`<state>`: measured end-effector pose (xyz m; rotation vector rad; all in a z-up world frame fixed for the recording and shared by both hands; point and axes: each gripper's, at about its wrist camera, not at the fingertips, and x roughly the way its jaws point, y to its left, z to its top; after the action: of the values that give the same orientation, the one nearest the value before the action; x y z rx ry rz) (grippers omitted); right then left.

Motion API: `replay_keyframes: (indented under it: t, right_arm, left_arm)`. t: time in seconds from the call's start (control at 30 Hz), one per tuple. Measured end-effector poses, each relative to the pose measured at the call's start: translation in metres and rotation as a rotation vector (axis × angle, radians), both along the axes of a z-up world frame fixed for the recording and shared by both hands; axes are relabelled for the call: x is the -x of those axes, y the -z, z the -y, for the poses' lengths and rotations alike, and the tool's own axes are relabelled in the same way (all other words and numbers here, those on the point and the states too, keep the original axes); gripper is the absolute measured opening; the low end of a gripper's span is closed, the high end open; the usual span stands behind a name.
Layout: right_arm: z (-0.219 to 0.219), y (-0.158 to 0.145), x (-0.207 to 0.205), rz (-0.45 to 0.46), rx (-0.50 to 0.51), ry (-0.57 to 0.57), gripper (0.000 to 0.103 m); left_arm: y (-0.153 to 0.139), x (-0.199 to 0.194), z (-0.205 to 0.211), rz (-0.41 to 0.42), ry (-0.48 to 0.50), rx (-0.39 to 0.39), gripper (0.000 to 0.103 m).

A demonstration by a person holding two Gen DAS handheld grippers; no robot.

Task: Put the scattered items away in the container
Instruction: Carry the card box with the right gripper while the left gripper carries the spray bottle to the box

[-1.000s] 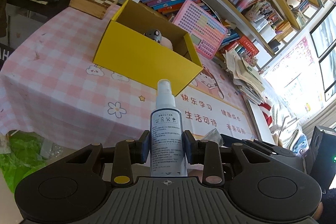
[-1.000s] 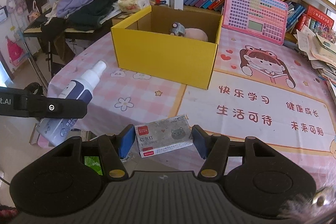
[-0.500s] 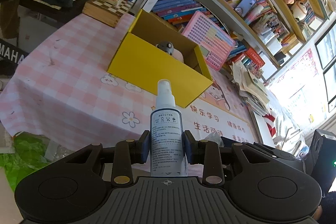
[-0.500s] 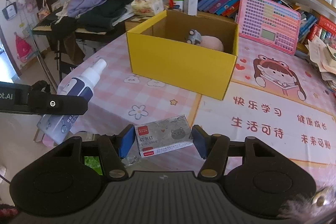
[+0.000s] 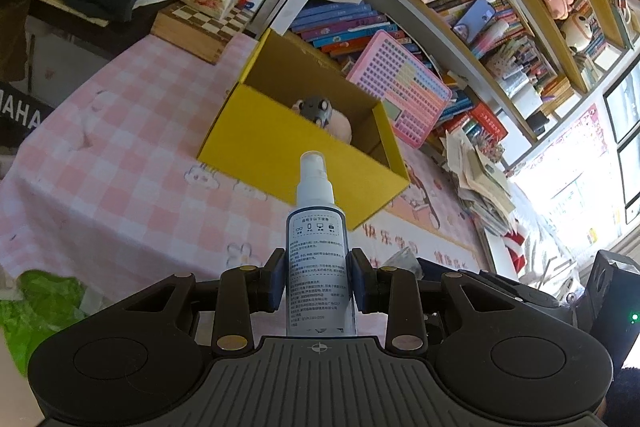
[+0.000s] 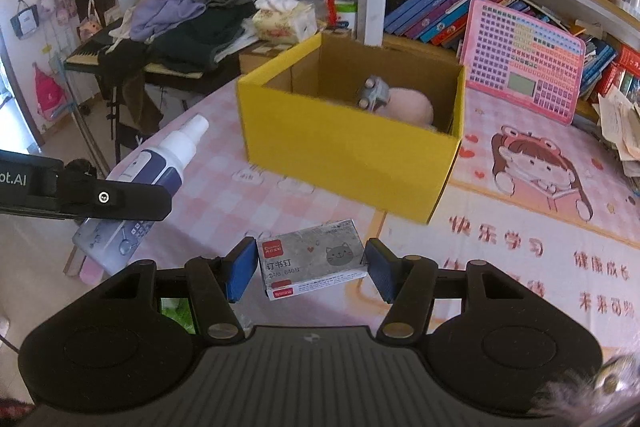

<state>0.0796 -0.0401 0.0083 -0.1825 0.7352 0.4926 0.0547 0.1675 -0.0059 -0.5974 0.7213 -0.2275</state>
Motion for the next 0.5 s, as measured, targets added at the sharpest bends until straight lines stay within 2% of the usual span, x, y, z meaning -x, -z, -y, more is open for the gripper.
replay_keyframes:
  t: [0.2,0.5]
  right_arm:
    - [0.006,-0.014,-0.043,0.041,-0.015,0.015,0.057]
    - [0.011,-0.029,-0.116,0.1,-0.006,-0.015,0.057]
  left_arm:
    - [-0.012,-0.045,0.0,0.039,-0.018,-0.021,0.032]
    - [-0.023,-0.134,0.012,0.062,-0.036,-0.108,0.032]
